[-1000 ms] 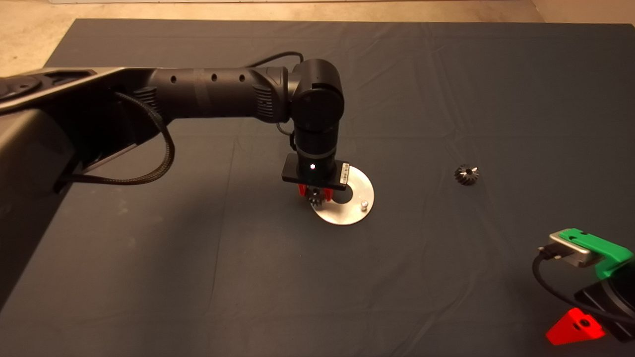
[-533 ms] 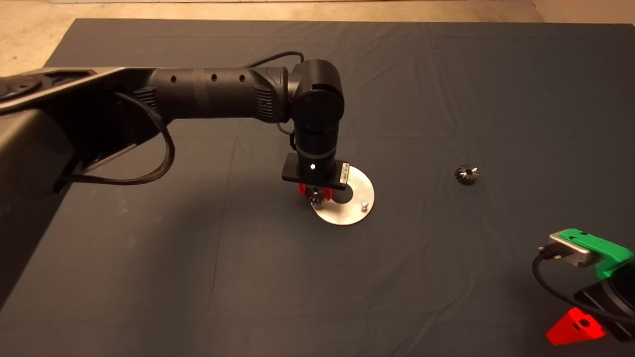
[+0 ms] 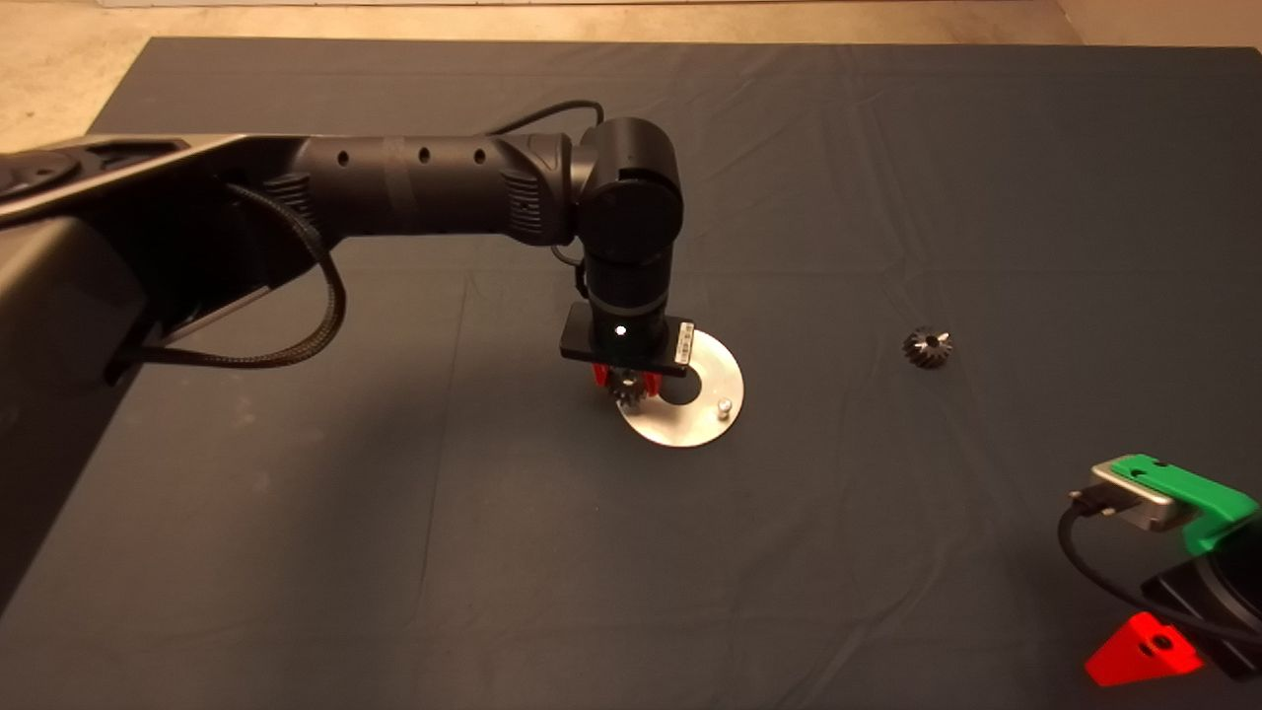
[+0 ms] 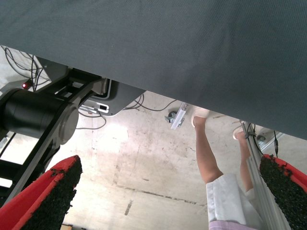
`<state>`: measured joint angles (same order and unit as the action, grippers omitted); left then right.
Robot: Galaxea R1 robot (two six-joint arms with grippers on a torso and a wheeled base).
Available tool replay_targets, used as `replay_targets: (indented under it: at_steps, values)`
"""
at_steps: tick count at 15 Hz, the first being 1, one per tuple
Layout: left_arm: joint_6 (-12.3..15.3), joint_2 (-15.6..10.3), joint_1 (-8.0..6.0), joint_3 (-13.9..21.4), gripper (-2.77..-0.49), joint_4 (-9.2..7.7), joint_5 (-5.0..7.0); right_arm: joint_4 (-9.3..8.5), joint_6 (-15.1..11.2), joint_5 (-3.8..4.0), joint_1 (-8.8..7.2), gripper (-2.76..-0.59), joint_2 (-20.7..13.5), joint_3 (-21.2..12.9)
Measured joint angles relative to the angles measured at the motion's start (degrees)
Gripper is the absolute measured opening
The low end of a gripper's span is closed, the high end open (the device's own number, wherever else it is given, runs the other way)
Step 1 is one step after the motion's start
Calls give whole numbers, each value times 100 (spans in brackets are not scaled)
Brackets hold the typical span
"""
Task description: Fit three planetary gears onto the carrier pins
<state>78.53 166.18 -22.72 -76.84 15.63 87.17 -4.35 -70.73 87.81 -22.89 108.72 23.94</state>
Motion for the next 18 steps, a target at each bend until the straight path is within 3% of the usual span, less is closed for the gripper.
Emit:
replay_targets:
  at_steps: [10, 18]
  values:
    - [39, -319, 3, 358, -240, 267, -38, 0, 0, 0, 0, -61, 0, 0]
    - [158, -121, 37, 451, -240, 306, 20, -2, 0, -2, 2, -61, 0, 0]
